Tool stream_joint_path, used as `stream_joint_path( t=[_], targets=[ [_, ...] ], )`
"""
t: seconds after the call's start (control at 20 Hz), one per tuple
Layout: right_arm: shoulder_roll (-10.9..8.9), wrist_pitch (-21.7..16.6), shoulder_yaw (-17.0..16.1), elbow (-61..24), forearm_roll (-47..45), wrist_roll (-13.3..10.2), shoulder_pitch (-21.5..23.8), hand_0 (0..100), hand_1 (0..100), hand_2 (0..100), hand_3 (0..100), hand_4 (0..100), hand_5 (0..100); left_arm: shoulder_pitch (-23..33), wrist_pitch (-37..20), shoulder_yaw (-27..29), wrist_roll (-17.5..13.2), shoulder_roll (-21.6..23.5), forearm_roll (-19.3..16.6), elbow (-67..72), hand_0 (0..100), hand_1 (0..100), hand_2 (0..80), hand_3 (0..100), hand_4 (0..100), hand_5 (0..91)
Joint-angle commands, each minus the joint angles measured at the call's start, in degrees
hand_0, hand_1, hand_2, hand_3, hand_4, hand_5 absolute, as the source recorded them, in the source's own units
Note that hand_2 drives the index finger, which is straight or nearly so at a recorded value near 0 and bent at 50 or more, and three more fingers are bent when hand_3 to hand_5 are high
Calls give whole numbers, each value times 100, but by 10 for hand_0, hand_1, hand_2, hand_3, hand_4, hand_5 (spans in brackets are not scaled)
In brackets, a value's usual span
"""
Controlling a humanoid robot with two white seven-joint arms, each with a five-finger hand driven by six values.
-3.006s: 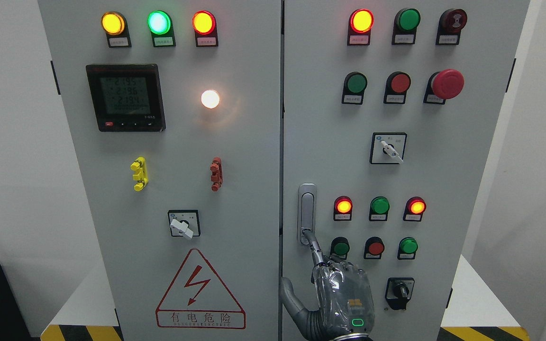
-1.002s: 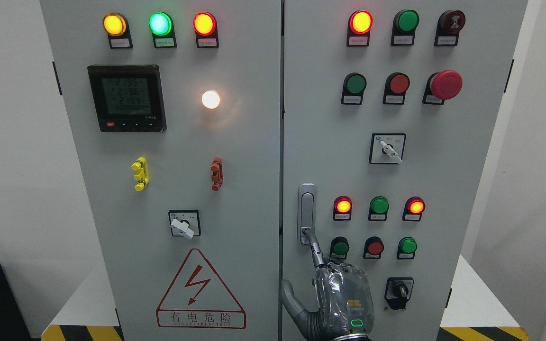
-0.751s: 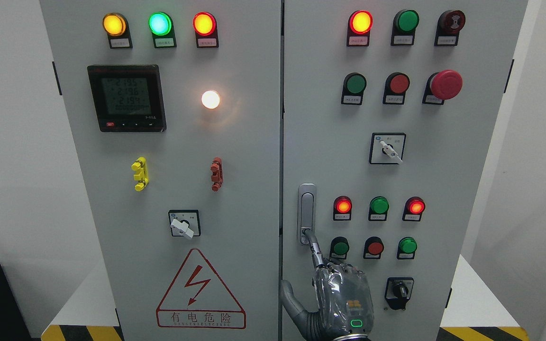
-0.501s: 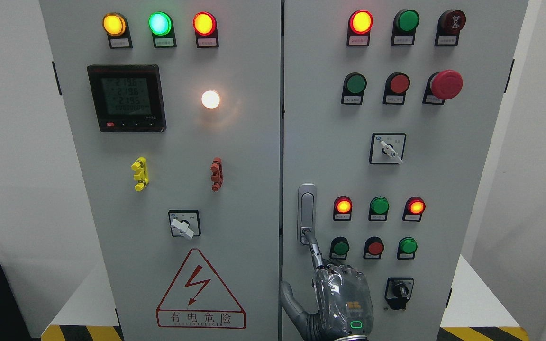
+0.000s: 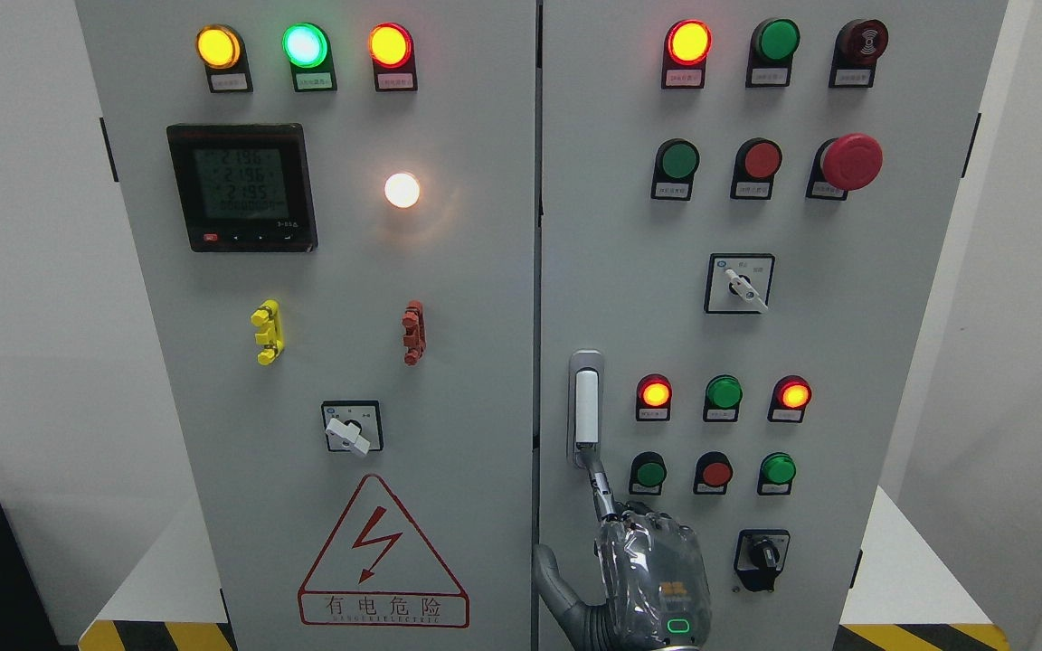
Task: Release door handle
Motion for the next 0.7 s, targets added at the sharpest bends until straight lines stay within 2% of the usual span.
stream_joint_path(
  t=[0.0,0.65],
  targets=[
    [0,8,0,141,-1,6,9,372,233,0,764,721,700,-1,9,0,2,0,0,0,0,0,46,106,3,0],
    [0,8,-17,106,-1,6,71,371,232,0,765,722,701,-1,9,0,2,0,0,0,0,0,46,107,4,0]
  ],
)
